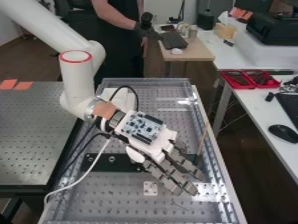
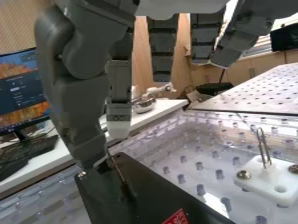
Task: Grab the drill bit and place it in the clear container
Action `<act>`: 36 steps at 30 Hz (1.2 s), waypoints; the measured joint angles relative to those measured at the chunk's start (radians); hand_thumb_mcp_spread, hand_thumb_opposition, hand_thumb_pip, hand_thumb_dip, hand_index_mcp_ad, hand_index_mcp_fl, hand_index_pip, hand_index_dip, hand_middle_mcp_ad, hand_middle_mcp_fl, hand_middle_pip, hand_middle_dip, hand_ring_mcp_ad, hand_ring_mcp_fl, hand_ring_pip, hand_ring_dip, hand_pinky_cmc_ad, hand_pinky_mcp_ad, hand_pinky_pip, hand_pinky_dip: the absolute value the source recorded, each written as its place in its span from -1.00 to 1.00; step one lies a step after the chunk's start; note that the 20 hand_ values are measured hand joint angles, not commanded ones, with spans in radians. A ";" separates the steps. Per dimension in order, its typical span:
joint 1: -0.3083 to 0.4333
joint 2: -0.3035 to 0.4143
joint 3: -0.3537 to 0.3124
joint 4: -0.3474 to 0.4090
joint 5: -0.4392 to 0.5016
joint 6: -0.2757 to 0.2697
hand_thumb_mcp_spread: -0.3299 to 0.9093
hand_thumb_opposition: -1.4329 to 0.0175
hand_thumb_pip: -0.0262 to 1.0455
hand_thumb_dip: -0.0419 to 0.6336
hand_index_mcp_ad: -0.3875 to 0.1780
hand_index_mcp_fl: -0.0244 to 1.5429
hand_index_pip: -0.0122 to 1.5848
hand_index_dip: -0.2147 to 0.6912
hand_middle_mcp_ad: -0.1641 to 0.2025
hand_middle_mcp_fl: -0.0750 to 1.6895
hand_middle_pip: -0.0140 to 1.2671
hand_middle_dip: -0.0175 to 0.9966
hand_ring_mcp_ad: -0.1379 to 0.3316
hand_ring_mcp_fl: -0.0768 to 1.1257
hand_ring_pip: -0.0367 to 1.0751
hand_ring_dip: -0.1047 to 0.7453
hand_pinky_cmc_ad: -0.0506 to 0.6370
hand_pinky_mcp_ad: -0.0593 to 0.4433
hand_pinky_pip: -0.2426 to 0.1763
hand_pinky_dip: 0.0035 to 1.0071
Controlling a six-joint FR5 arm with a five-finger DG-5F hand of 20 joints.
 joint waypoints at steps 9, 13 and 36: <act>0.001 -0.005 0.003 0.000 -0.003 0.004 0.52 -0.22 -0.31 -0.21 -0.25 -0.26 0.16 0.09 0.32 -0.69 -0.75 -0.63 0.45 -0.82 -0.75 -0.80 0.10 -0.08 -0.27 -0.65; -0.002 -0.008 0.007 -0.001 -0.006 0.003 0.52 -0.22 -0.31 -0.21 -0.25 -0.26 0.16 0.09 0.32 -0.68 -0.75 -0.62 0.44 -0.82 -0.75 -0.80 0.09 -0.08 -0.27 -0.65; -0.013 -0.024 0.033 -0.010 -0.017 0.001 0.61 -0.23 -0.31 -0.21 -0.25 -0.10 0.31 0.11 0.32 -0.68 -0.75 -0.63 0.44 -0.79 -0.75 -0.80 0.09 -0.08 -0.27 -0.65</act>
